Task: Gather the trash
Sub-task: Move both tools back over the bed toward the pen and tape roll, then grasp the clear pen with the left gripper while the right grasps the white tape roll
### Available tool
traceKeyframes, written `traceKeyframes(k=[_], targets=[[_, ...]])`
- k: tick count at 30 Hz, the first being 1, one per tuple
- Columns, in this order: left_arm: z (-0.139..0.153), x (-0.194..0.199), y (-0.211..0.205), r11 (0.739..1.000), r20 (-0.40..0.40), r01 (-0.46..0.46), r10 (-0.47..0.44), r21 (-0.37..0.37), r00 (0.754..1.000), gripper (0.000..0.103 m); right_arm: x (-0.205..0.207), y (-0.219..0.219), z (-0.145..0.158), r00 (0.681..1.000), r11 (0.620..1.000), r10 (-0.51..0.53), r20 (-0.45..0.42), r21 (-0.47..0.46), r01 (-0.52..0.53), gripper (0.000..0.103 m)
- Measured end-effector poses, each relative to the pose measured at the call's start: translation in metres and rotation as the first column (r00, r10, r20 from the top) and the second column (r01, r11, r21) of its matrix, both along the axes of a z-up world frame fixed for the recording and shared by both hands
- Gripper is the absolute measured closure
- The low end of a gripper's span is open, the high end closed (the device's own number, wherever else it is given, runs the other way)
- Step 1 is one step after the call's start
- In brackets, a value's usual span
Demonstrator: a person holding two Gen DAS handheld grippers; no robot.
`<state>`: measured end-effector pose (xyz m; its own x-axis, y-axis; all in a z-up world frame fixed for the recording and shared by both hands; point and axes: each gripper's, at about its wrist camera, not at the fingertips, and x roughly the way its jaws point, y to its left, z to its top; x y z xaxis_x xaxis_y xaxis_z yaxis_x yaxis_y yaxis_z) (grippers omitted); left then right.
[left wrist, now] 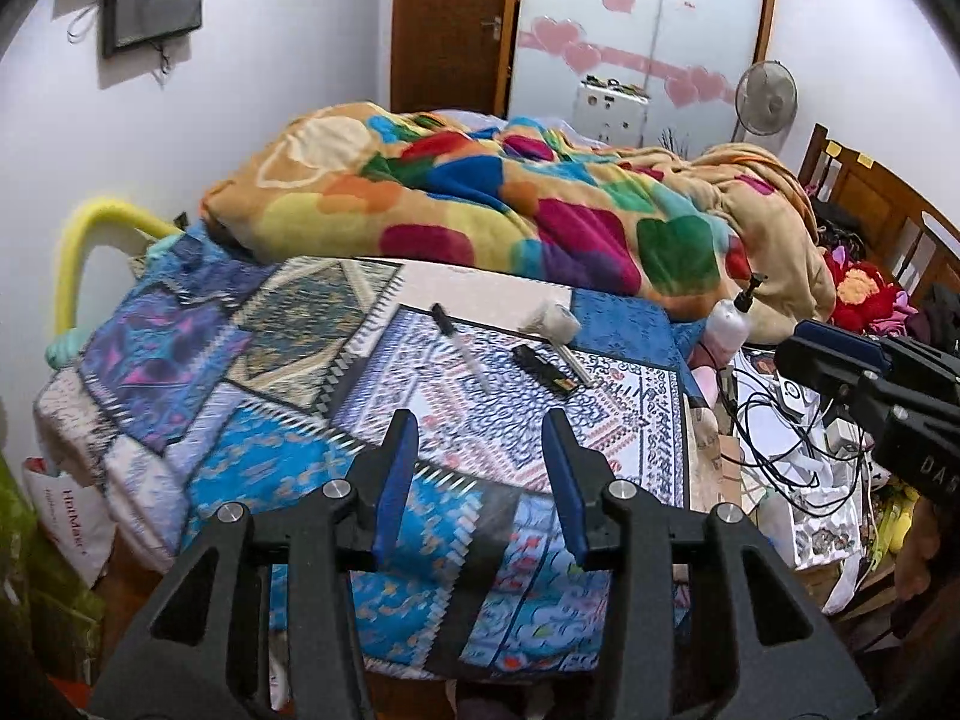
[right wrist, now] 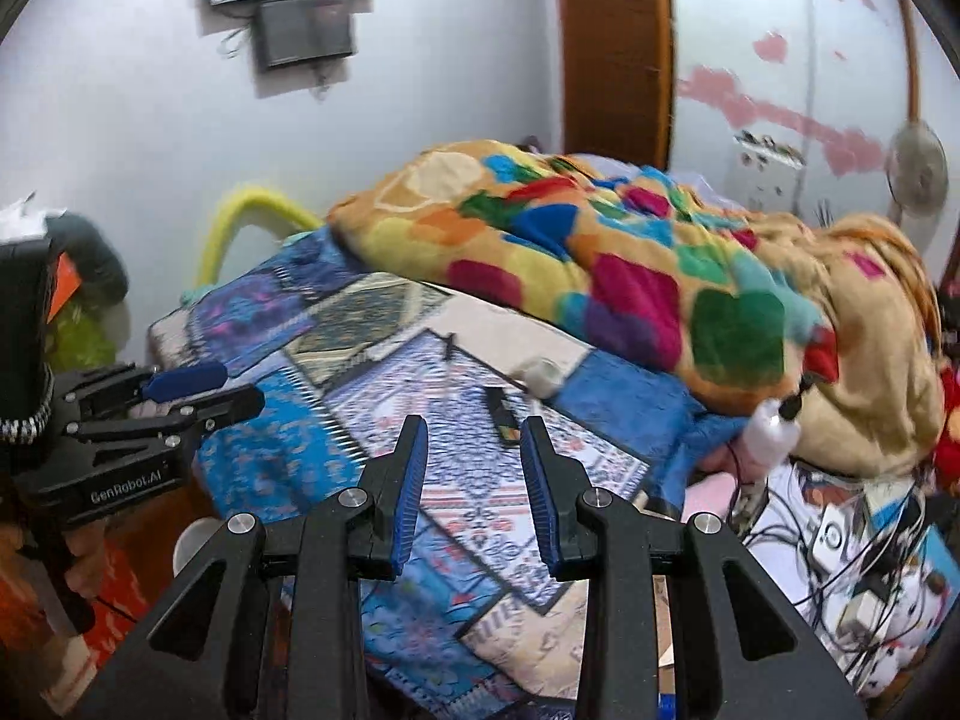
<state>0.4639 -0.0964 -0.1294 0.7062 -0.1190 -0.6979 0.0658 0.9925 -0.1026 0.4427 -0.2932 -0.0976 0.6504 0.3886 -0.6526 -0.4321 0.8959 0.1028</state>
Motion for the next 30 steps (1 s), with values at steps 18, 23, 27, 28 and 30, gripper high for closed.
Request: traceKeyframes(k=[18,23,27,28,30], targets=[[-0.105,0.133,-0.013,0.999,-0.138,-0.030,0.026,-0.029,0.990,0.061,0.123,-0.016,-0.086,0.969,0.989,-0.100,-0.225,0.080,0.121,0.074],[-0.129,0.156,-0.011,0.998,-0.156,-0.058,0.052,-0.037,0.986,0.061,0.151,0.007,-0.106,0.964,0.992,-0.058,-0.260,0.095,0.085,0.074],[-0.141,0.168,-0.013,0.998,-0.152,-0.065,0.066,0.014,0.986,0.061,0.177,0.021,-0.128,0.943,0.988,-0.066,-0.326,0.113,0.108,0.074],[-0.143,0.170,-0.013,0.998,-0.151,-0.067,0.069,0.017,0.986,0.061,0.183,0.023,-0.133,0.937,0.986,-0.073,-0.342,0.115,0.119,0.074],[-0.146,0.173,-0.013,0.997,-0.146,-0.071,0.072,0.015,0.987,0.061,0.188,0.024,-0.137,0.932,0.983,-0.088,-0.352,0.121,0.139,0.074]])
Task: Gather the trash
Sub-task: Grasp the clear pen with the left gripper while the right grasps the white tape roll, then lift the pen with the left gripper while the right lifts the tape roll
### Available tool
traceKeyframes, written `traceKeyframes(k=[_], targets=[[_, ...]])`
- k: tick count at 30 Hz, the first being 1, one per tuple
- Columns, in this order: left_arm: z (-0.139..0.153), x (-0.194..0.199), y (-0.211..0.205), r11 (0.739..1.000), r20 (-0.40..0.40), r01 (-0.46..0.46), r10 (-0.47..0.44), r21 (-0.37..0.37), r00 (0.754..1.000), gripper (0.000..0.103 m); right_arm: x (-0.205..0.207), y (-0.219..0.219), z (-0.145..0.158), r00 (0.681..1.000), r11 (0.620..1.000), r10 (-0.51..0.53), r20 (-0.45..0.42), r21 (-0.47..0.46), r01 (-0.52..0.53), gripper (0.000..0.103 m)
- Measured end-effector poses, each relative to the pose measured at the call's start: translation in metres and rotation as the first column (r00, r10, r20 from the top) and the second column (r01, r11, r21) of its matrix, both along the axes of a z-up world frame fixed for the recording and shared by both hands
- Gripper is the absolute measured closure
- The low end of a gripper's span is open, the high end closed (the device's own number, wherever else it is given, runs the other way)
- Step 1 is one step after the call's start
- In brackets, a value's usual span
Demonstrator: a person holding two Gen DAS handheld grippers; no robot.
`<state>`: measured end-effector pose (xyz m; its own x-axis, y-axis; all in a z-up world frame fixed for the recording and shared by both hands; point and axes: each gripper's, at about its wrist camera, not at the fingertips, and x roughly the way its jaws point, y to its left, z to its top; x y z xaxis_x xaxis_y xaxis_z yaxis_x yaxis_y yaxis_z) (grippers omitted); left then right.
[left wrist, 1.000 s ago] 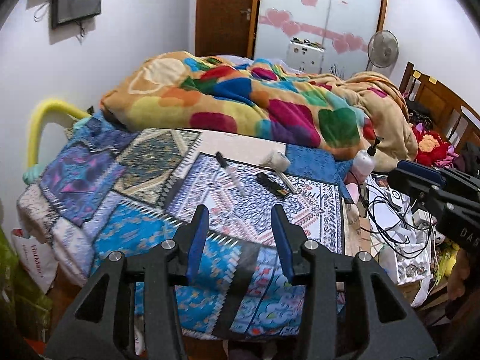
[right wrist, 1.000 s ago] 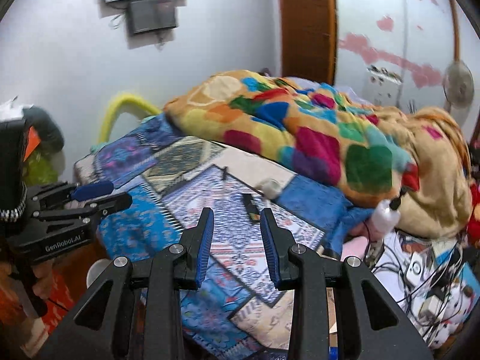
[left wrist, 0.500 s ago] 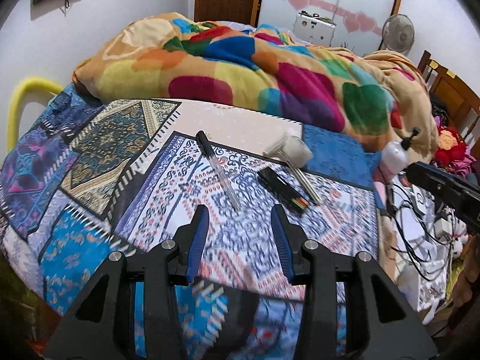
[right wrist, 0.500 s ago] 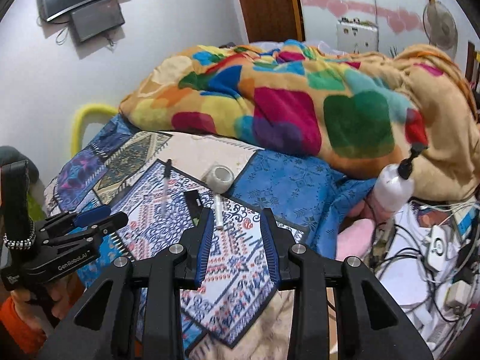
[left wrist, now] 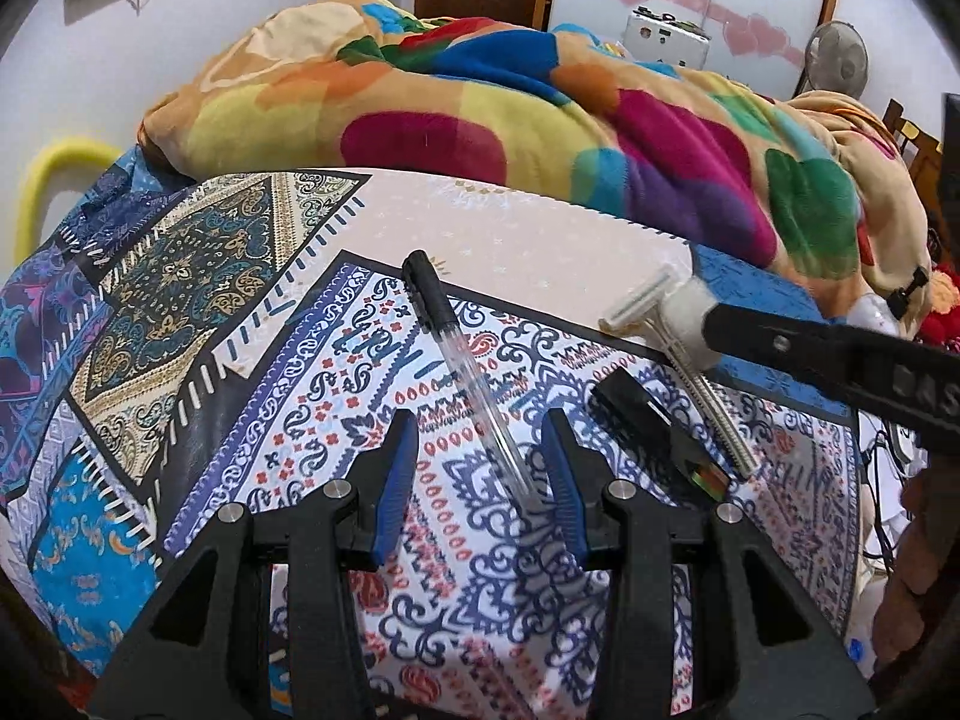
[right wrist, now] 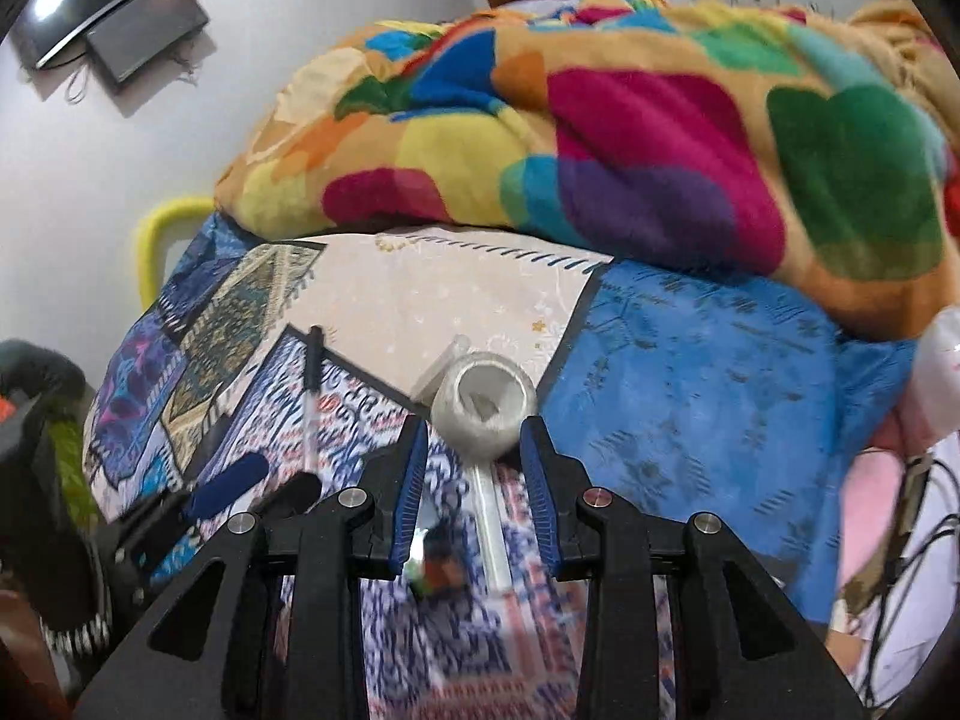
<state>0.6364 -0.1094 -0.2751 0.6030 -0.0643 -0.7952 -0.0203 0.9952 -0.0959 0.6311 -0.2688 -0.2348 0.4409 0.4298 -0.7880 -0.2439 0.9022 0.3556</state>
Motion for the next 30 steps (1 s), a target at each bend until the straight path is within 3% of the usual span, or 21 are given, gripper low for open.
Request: traceKeyframes(k=[8,12,17,25,30], targets=[[-0.007,0.008,0.003,1.000,0.014,-0.021,0.021,0.008,1.000,0.079,0.011,-0.005,-0.008,0.999,0.997,-0.026,-0.043,0.068,0.029,0.069],[-0.009,0.007,0.005,0.999,0.024,-0.028,0.027,0.030,0.999,0.095,0.013,-0.004,-0.014,0.998,0.997,-0.025,-0.056,0.076,0.030,0.066],[-0.008,-0.001,0.013,0.999,0.021,-0.024,0.025,-0.037,0.999,0.096,0.013,0.003,-0.013,0.999,0.999,-0.020,-0.027,0.045,0.021,0.068],[-0.004,-0.016,0.013,0.997,-0.018,0.048,-0.050,-0.061,0.999,0.096,-0.013,0.005,0.008,0.995,0.999,0.030,0.094,-0.044,-0.026,0.069],[0.002,-0.035,0.016,0.993,-0.036,0.088,-0.091,-0.078,0.995,0.096,-0.032,-0.001,0.015,0.991,0.994,0.070,0.113,-0.090,-0.060,0.069]])
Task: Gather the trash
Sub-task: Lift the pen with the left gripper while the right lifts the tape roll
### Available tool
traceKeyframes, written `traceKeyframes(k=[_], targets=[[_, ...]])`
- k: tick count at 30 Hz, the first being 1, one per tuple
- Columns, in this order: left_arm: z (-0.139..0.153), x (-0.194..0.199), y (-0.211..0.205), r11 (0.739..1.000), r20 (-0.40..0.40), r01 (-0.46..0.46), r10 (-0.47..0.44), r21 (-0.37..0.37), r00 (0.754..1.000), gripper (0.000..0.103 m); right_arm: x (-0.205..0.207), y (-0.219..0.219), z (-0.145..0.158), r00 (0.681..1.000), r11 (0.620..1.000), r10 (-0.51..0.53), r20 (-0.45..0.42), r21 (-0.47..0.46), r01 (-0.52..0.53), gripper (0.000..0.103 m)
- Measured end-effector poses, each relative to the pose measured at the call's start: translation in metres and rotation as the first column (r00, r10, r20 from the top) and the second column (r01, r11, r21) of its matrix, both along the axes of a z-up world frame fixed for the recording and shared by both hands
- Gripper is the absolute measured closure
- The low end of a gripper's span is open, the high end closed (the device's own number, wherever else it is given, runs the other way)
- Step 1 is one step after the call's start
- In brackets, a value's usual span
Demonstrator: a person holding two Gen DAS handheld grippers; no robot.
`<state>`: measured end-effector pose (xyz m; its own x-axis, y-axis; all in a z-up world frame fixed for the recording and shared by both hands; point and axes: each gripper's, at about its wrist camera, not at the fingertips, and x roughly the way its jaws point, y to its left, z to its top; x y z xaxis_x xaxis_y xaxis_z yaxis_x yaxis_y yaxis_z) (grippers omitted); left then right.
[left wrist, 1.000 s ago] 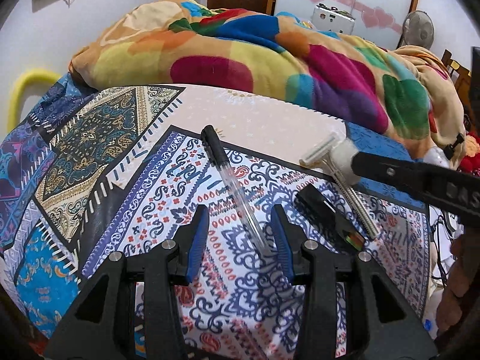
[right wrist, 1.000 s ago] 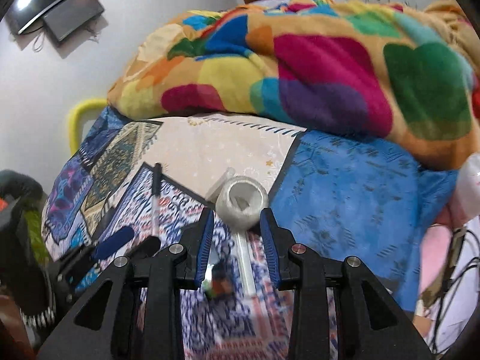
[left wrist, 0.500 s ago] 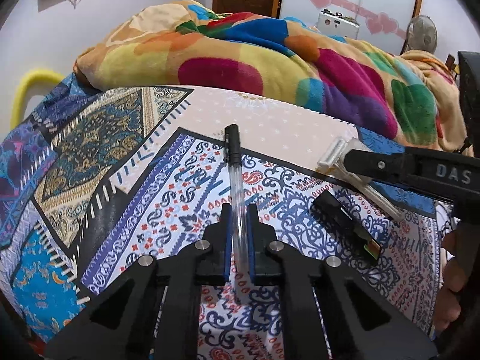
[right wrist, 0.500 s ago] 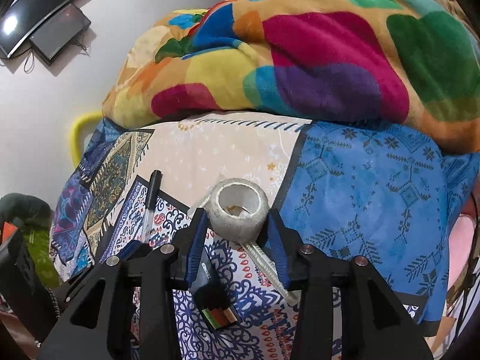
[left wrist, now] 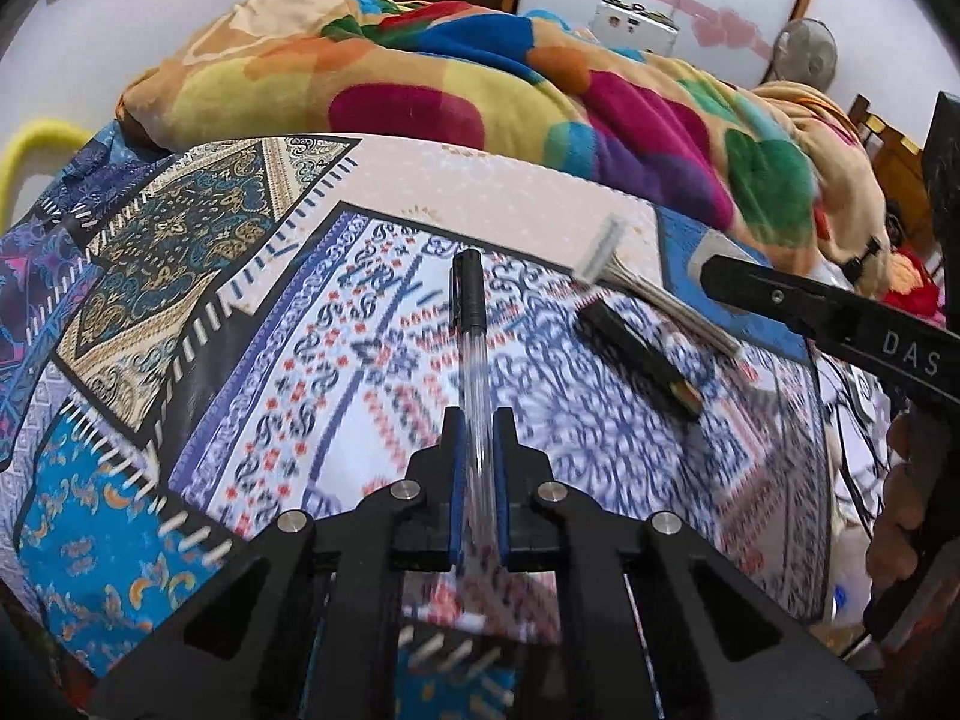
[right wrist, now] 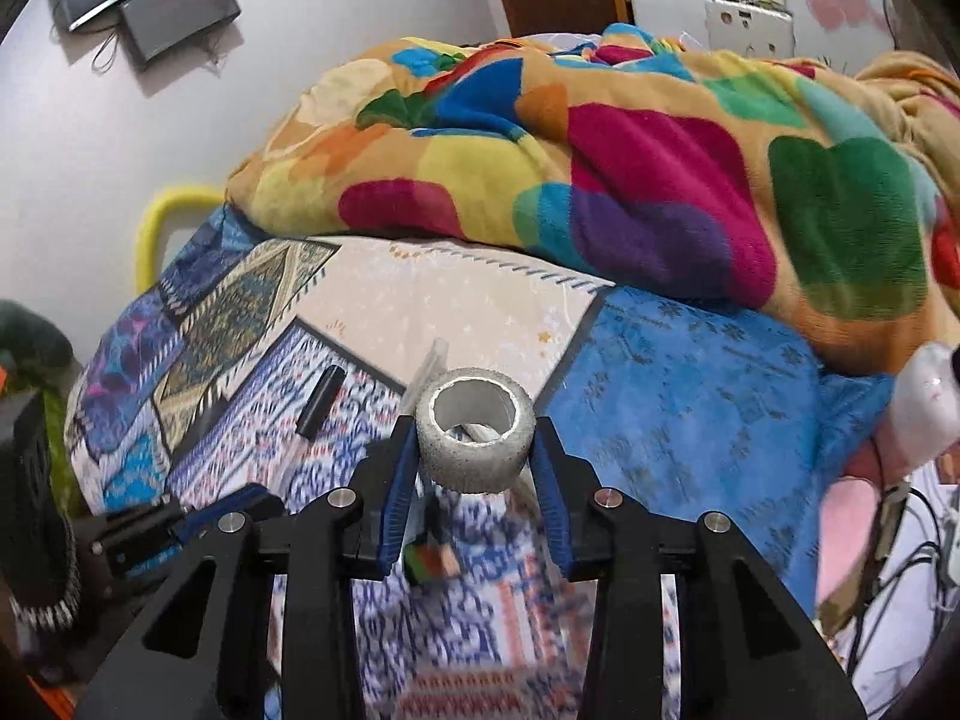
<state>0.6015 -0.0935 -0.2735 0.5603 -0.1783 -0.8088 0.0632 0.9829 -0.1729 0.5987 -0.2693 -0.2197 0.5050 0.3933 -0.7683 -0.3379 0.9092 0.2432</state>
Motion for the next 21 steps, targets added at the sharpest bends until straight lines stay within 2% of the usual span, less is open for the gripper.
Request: traceKeyframes(k=[6,10,15,21], targets=[[-0.003,-0.029,-0.002,0.999,-0.066,0.049,-0.048,0.016,0.997,0.096,-0.034,-0.007,0.004,0.999,0.996,0.042,0.022,-0.073,-0.041,0.069],[-0.003,-0.043,-0.008,0.997,-0.080,0.073,-0.070,0.032,0.994,0.096,-0.057,-0.009,0.008,0.996,0.991,0.077,0.046,-0.117,-0.071,0.069],[-0.002,-0.039,-0.018,0.993,-0.085,0.075,-0.067,0.095,0.994,0.095,-0.071,-0.013,0.010,0.995,0.991,0.090,0.037,-0.102,-0.086,0.069],[-0.003,-0.032,-0.021,0.991,-0.090,0.055,-0.044,0.124,0.995,0.096,-0.078,-0.019,0.013,0.996,0.992,0.085,0.037,-0.093,-0.081,0.069]])
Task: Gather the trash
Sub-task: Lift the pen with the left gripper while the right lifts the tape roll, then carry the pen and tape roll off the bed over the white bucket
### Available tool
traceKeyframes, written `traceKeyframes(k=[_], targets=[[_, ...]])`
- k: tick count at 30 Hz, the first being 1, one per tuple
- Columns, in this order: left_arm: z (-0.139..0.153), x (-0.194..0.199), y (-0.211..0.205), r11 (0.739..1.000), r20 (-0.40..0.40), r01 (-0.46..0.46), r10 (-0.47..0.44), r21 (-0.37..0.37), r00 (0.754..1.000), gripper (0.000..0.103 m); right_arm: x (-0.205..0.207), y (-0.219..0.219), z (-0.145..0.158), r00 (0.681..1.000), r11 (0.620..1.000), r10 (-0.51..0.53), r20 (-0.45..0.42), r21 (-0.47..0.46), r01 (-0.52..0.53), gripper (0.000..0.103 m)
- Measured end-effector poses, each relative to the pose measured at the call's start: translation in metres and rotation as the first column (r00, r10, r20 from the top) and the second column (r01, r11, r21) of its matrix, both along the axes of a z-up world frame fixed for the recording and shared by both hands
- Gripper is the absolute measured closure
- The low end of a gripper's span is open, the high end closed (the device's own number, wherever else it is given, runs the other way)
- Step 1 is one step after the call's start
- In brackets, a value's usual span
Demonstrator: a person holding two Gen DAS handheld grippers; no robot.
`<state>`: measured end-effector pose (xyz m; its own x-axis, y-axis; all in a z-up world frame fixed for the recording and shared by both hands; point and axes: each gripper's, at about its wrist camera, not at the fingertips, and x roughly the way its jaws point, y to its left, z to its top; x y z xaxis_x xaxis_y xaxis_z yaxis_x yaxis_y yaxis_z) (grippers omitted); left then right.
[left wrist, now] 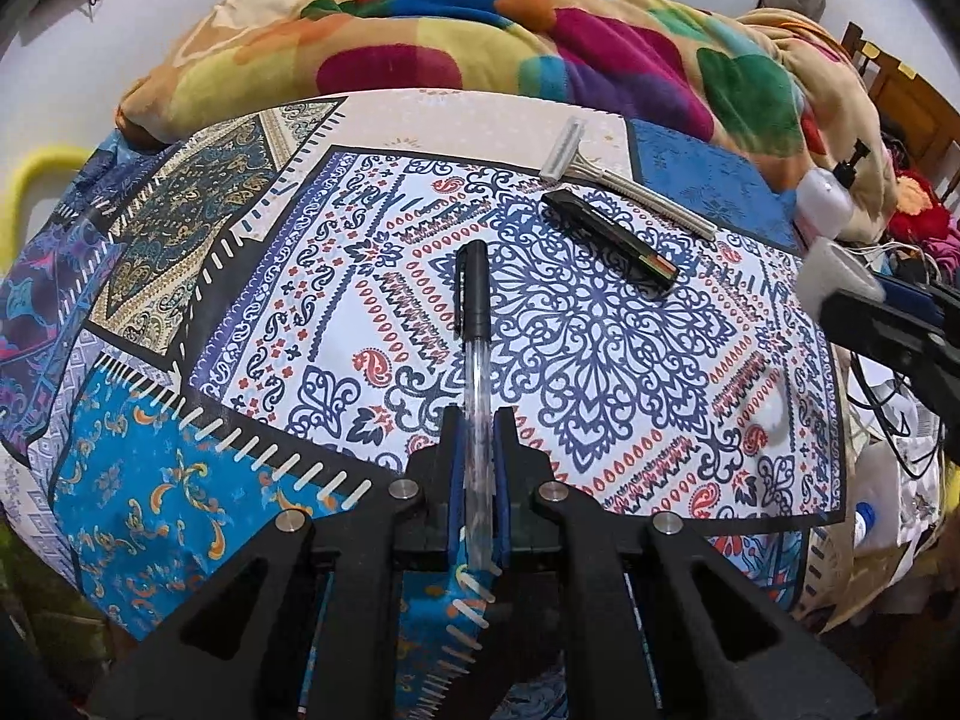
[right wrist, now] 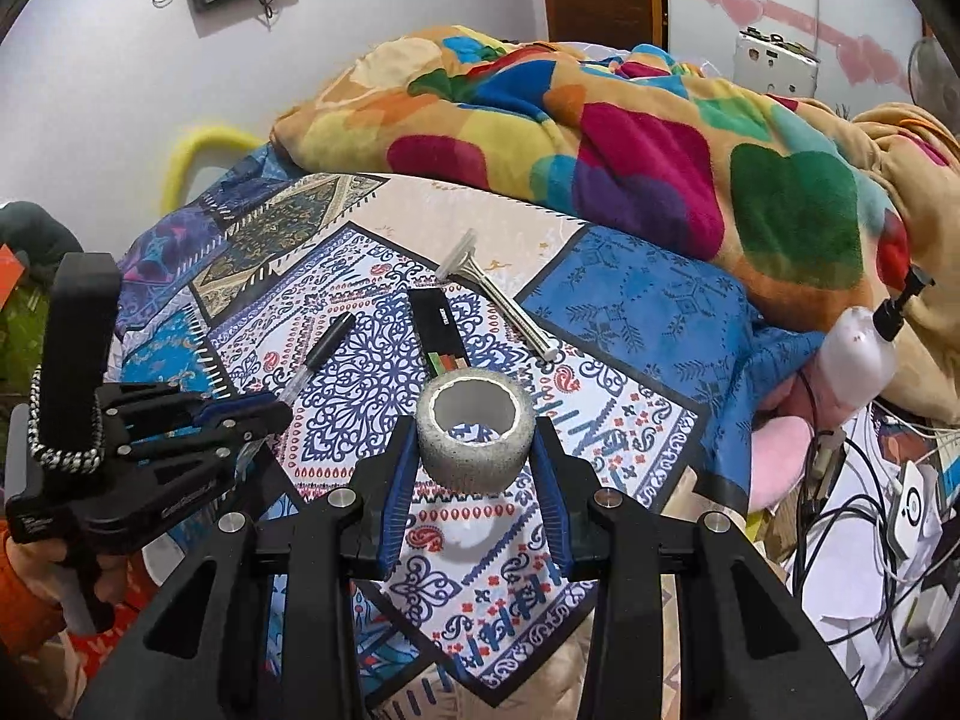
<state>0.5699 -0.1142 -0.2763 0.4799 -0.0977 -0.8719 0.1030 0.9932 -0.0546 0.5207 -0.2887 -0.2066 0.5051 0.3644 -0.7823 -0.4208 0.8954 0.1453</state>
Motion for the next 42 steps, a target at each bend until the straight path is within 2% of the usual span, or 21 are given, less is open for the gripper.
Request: traceKeyframes(k=[4,7,14,22,31,42], targets=[[0.003,-0.001,0.001,1.000,-0.003,-0.007,0.007,0.006,1.000,0.096,-0.005,-0.003,0.007,1.000,1.000,-0.009,0.013,0.001,0.009,0.069],[0.015,-0.008,0.000,1.000,0.024,-0.010,0.010,-0.004,1.000,0.096,-0.011,-0.005,0.015,1.000,1.000,-0.009,0.028,0.000,0.009,0.069],[0.064,-0.038,0.000,1.000,0.105,0.006,-0.003,-0.030,0.994,0.096,-0.028,-0.004,0.041,0.998,1.000,-0.009,0.056,0.015,0.009,0.069],[0.120,-0.078,0.017,0.997,0.182,-0.001,0.014,-0.073,0.983,0.096,-0.062,0.013,0.085,0.991,0.999,0.013,0.133,0.033,-0.018,0.069],[0.160,-0.138,0.054,0.997,0.249,-0.050,0.064,-0.063,0.966,0.096,-0.107,0.048,0.119,0.979,0.996,0.077,0.191,0.038,-0.086,0.069],[0.183,-0.209,0.118,0.986,0.287,-0.148,0.164,-0.078,0.944,0.096,-0.161,0.101,0.140,0.962,0.983,0.160,0.223,0.048,-0.175,0.069]])
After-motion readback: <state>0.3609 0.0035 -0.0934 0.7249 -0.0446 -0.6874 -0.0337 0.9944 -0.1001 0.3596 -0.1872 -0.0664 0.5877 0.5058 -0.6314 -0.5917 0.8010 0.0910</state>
